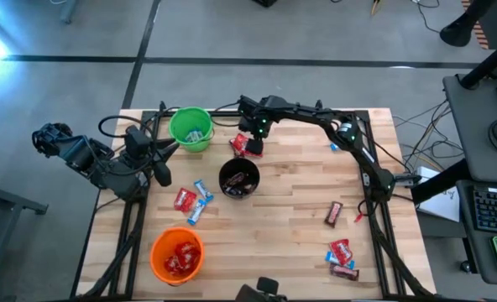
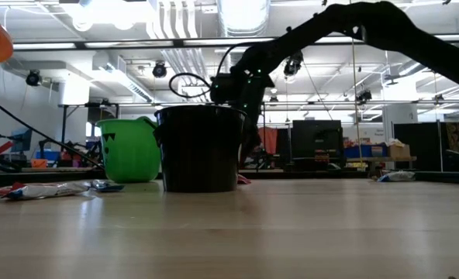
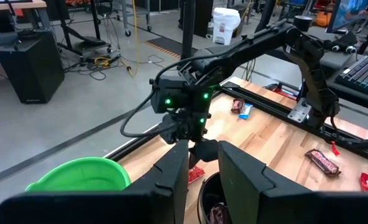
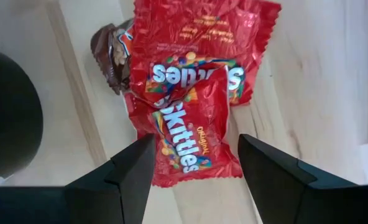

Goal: Sort candy
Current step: Put the red candy pack into the orange bucket

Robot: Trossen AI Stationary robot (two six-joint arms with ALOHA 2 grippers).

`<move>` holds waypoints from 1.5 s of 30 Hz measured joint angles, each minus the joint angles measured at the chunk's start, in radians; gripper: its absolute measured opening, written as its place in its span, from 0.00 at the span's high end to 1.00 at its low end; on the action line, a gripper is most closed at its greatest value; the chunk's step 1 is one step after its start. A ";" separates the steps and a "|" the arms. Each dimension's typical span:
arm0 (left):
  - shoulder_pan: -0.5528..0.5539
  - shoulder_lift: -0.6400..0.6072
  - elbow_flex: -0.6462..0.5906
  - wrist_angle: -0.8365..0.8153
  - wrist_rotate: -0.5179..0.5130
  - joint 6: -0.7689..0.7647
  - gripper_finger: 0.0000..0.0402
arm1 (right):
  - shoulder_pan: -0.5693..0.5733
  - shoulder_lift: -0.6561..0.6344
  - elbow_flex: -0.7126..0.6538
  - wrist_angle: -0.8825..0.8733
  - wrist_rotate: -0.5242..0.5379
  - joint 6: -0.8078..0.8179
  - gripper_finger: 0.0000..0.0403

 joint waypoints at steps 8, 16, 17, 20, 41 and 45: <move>0.000 0.000 0.000 0.000 0.000 0.000 0.82 | 0.000 -0.001 0.000 0.001 -0.065 -0.002 0.45; 0.000 0.000 0.000 0.002 0.000 -0.006 0.82 | 0.016 -0.001 -0.001 0.016 0.030 -0.030 0.45; 0.000 0.000 0.000 0.004 0.000 -0.008 0.82 | 0.015 0.000 -0.001 0.017 0.022 -0.029 0.45; 0.000 0.002 0.001 0.012 0.000 -0.008 0.82 | 0.015 0.008 -0.001 0.029 0.017 -0.019 0.45; 0.000 0.002 0.001 0.022 0.001 -0.001 0.82 | 0.011 0.088 -0.001 0.011 -0.028 0.050 0.54; 0.000 0.002 0.001 0.022 0.001 0.000 0.82 | 0.003 0.088 0.012 0.001 -0.031 0.105 0.73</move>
